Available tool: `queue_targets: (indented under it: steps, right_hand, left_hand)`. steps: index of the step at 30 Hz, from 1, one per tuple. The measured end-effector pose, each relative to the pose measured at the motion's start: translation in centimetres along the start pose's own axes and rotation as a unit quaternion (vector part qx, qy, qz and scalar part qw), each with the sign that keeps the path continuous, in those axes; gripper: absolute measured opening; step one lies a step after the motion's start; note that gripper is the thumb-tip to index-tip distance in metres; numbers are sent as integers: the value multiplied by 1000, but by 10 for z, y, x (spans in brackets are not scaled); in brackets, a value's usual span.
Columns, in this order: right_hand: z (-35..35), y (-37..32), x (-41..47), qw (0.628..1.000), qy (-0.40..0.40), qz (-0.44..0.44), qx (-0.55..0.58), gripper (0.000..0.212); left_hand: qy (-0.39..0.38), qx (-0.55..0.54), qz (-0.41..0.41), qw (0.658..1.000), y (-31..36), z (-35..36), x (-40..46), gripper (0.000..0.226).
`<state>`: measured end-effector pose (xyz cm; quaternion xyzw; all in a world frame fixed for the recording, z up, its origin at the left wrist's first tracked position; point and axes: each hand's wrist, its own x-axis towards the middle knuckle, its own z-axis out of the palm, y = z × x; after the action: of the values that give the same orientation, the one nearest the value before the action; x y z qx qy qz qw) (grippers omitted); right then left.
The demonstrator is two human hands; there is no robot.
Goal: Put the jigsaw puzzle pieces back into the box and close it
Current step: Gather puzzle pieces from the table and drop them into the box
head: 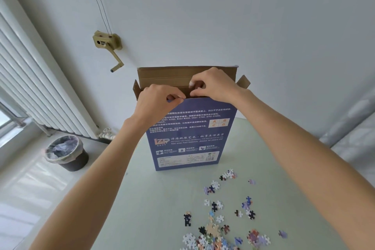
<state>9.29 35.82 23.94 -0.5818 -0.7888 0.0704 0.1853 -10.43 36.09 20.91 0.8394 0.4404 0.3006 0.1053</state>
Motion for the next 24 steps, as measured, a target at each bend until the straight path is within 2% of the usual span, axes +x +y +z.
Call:
queue_targets:
  steps: [2,6,12,15,19,24]
  right_hand:
    - [1,-1,-3,1000,21,-1,13,13]
    - [7,-1,-11,998,56,6,15,17]
    - [21,-12,-70,967,247,-28,54,17]
    - [46,-12,-123,961,273,-19,32,18]
    - [94,8,-196,977,202,53,40,17]
    - [156,39,-281,975,30,204,84,29]
  left_hand:
    - [2,6,4,1000,1,0,-1,11]
    - [22,28,16,999,2,3,-4,13]
    - [101,130,107,980,6,11,-21,20]
    - [127,110,127,978,11,21,-43,20]
    - [90,53,130,986,20,50,-87,21]
    - [-51,-21,20,998,15,105,-149,24]
